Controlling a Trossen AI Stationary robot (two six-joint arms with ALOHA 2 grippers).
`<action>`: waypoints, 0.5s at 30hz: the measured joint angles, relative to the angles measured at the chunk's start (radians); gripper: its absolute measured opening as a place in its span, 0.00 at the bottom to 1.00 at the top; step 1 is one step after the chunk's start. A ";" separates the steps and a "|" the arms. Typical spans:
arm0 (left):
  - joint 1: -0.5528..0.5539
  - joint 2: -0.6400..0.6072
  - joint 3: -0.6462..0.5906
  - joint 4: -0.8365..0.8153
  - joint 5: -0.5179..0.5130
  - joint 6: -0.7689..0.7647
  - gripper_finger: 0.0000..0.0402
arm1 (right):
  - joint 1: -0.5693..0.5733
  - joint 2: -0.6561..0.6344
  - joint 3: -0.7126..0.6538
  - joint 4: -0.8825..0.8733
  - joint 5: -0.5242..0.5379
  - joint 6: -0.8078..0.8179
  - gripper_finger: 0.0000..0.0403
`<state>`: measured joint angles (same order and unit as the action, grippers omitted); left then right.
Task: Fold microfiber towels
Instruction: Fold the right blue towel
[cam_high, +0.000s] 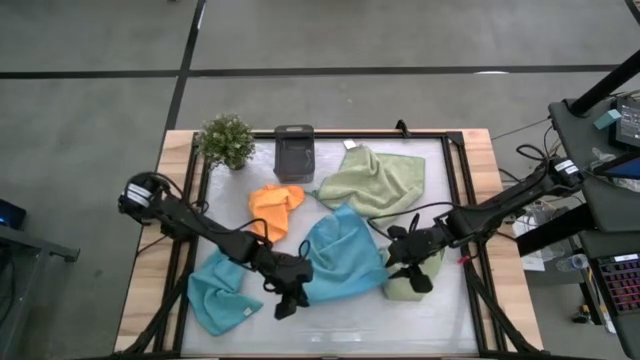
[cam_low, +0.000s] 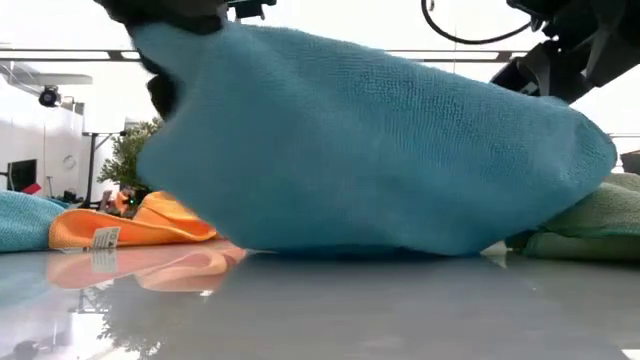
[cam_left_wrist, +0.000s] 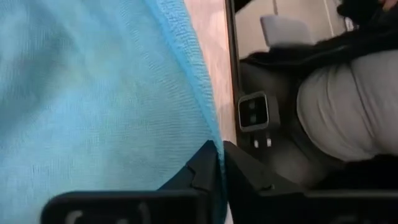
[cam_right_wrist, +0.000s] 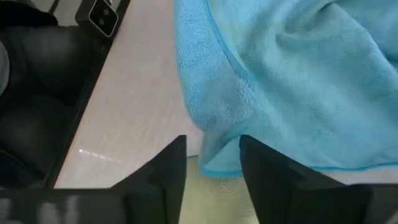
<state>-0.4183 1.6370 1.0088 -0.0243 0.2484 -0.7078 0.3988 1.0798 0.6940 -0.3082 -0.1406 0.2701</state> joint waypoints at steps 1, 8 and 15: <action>0.000 -0.001 0.000 -0.004 0.002 -0.014 0.07 | 0.000 -0.001 0.010 -0.018 0.001 -0.007 0.38; 0.009 -0.003 0.000 -0.091 0.003 -0.046 0.28 | -0.009 -0.008 0.038 -0.042 0.022 -0.109 0.42; 0.104 -0.018 0.005 -0.125 -0.056 0.026 0.38 | -0.084 0.003 0.016 0.028 0.092 -0.199 0.38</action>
<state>-0.3146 1.6188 1.0142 -0.1492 0.1923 -0.6815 0.3153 1.0828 0.7097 -0.2804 -0.0490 0.0710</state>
